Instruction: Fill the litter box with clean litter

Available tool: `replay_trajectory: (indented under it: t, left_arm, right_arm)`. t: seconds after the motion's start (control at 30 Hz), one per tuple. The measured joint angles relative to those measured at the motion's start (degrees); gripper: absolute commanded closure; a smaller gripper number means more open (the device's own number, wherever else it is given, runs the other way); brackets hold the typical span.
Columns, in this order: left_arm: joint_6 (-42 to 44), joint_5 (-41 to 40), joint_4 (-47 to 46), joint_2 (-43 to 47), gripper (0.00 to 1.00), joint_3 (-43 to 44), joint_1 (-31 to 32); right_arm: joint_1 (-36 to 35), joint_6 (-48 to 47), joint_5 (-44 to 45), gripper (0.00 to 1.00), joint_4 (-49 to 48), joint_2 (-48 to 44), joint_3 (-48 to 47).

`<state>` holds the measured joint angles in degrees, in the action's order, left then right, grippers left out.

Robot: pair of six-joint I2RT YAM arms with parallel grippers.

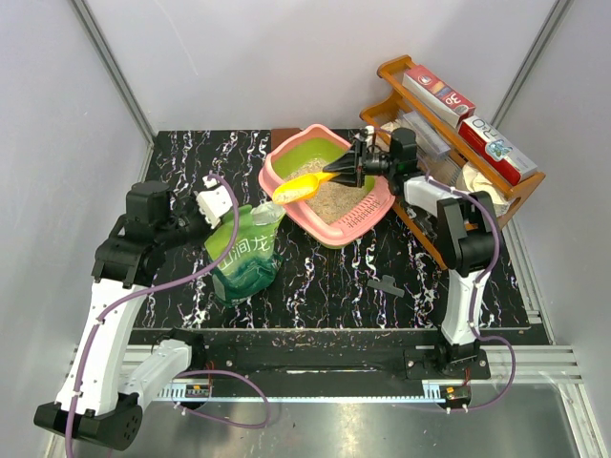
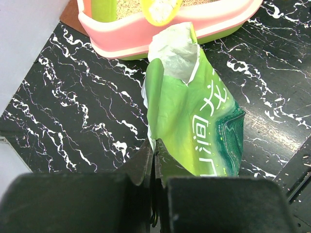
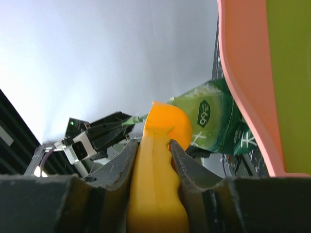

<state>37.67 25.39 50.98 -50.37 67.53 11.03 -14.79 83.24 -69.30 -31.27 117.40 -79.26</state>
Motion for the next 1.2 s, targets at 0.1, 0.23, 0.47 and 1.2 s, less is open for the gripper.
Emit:
replay_trajectory:
  t: [0.1, 0.23, 0.47, 1.2]
  left_arm:
    - [0.0, -0.2, 0.0, 0.0, 1.00, 0.0, 0.0]
    - [0.0, -0.3, 0.2, -0.2, 1.00, 0.1, 0.0]
    - [-0.2, -0.3, 1.4, -1.7, 1.00, 1.8, 0.0]
    - [-0.5, -0.5, 2.2, -0.8, 1.00, 2.2, 0.0]
  right_arm:
    - [1.8, -0.4, 1.8, 1.00, 0.0, 0.0, -1.2]
    - [3.5, -1.6, 4.7, 1.00, 1.0, 0.0, -2.1]
    - [3.8, -5.4, 10.7, 1.00, 6.1, 0.0, -6.1]
    - [3.4, -29.0, 38.4, 1.00, 27.9, 0.6, -10.6]
